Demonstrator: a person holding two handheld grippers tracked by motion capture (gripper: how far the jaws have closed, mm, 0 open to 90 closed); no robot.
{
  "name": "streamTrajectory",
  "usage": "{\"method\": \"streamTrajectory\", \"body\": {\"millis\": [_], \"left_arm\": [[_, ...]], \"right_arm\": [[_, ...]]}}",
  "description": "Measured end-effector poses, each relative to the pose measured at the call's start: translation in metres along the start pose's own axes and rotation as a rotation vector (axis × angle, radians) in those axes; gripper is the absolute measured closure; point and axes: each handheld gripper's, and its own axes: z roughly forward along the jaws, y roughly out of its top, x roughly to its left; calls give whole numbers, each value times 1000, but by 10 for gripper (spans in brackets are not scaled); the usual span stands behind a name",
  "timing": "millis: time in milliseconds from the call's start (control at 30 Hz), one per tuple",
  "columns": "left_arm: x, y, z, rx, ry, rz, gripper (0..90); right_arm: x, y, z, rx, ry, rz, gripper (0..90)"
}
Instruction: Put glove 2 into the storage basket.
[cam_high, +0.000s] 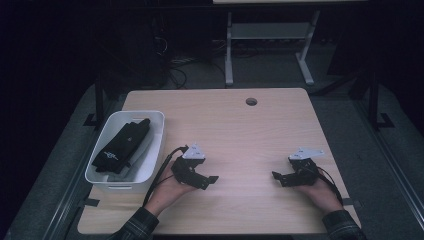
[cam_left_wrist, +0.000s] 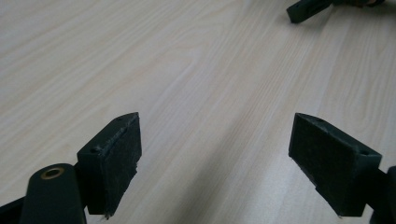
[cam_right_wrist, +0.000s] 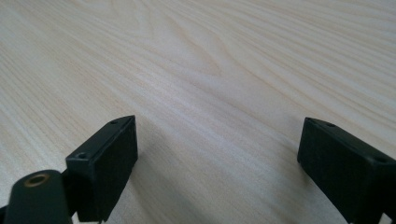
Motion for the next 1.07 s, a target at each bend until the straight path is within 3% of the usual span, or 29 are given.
{"method": "streamTrajectory", "body": {"millis": [133,467,633,1067], "left_arm": [[-2,-9,13,52,15,21,159],[-7,-20,30,78,56,62,135],[-9,-28,32,0,44,72,117],[-9,-28,32,4,39,76,118]], "right_arm": [[0,0,0,1,0,-1,119],[0,0,0,-1,-1,-4,119],[0,0,0,-2,1,-8,119],[1,0,0,-2,4,-14,118]]}}
